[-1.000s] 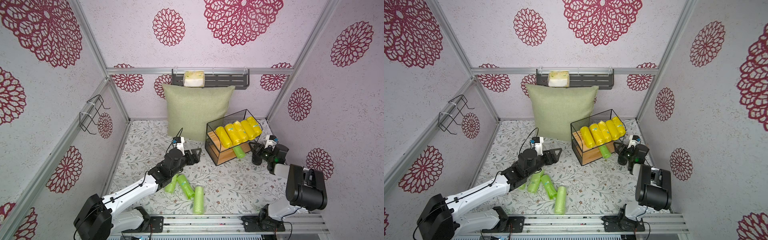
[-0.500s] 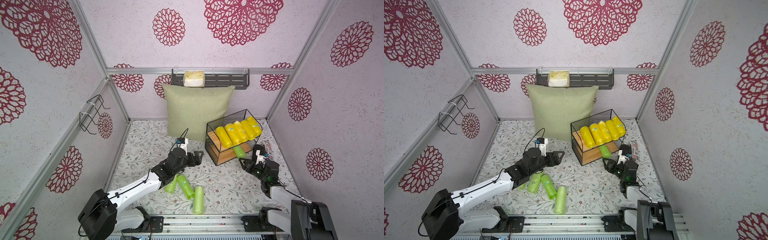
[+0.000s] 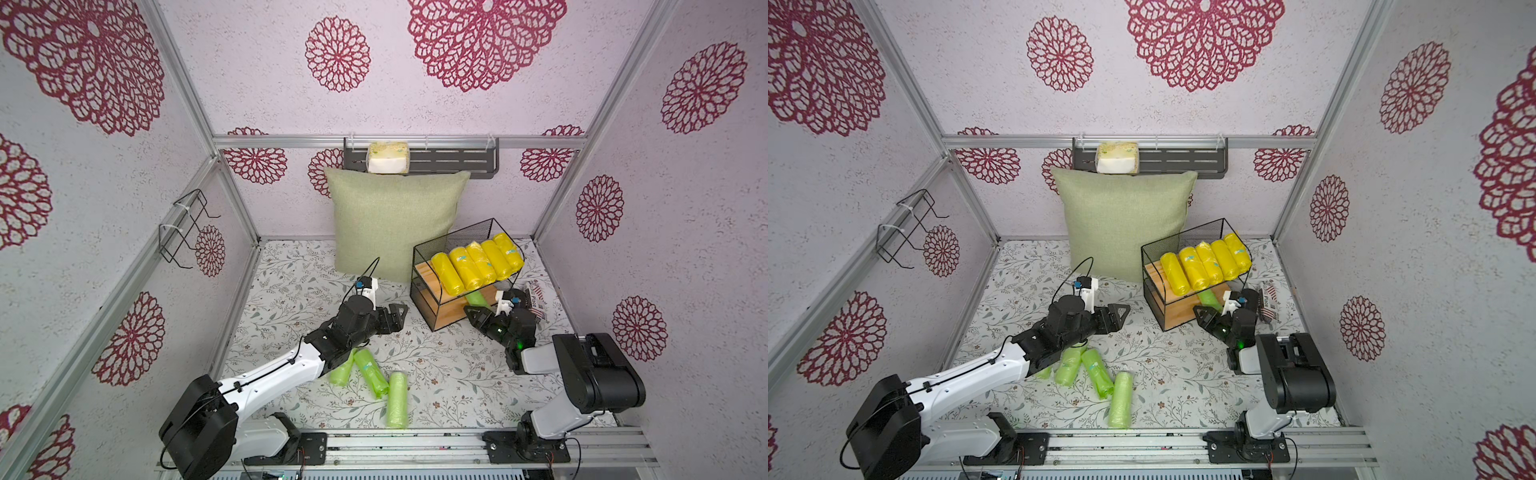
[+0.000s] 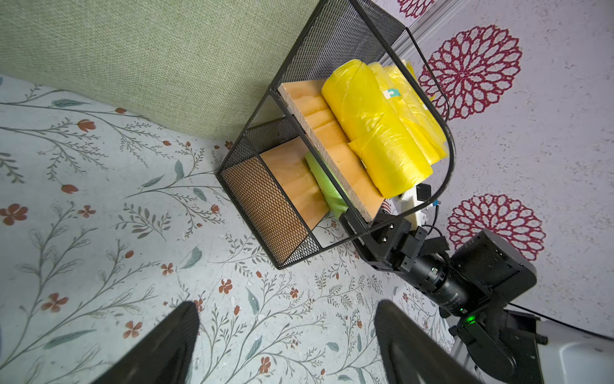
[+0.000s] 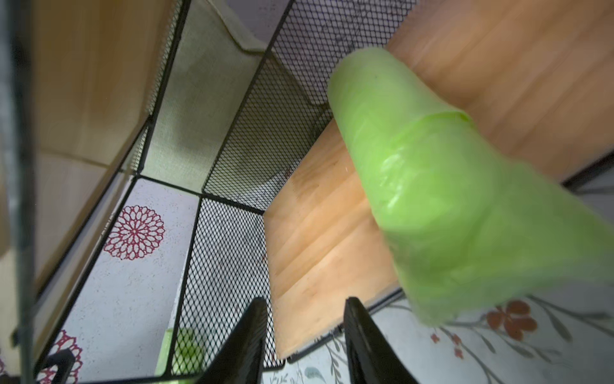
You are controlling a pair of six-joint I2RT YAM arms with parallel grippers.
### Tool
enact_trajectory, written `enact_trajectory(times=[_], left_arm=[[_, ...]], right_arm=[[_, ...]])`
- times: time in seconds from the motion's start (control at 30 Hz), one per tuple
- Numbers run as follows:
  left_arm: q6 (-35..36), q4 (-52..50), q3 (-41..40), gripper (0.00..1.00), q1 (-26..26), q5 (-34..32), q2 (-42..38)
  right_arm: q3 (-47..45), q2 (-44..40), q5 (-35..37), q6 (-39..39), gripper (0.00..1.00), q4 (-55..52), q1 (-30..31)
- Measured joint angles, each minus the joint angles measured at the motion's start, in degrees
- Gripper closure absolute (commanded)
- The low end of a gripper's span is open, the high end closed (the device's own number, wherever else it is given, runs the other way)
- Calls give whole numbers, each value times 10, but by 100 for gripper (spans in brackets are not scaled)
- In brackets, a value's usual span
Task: Sort the rolls of trash bags by color and place them on the shelf
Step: Place the roll of trash bags on the shelf.
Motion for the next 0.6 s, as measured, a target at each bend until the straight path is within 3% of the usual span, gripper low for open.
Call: enact_trajectory(times=[0.6], left_arm=[[3,-1,5,12,0,1,2]], right_arm=[[81,50,136,-2,62,-35,1]])
